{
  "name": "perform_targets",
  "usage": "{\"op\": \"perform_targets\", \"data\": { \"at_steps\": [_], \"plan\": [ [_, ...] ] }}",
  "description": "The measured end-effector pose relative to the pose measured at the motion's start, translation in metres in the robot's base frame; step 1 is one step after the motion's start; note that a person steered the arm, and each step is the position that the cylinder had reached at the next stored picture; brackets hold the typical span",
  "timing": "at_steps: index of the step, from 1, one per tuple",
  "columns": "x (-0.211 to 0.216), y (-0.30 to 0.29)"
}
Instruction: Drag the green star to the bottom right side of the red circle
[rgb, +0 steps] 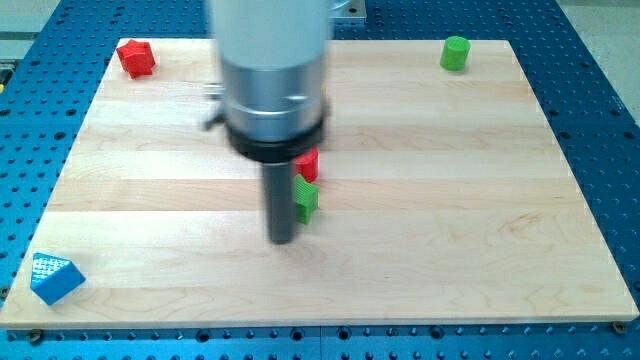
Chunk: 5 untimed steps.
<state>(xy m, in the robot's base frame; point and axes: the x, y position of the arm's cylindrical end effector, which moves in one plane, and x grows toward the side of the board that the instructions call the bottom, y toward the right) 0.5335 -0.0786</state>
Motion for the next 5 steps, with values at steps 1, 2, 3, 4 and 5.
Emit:
{"op": "perform_targets", "data": {
  "at_steps": [1,2,3,4,5],
  "plan": [
    [-0.021,-0.035],
    [-0.026,-0.009],
    [-0.029,0.019],
    [-0.039,0.041],
    [-0.055,0.038]
  ]
}}
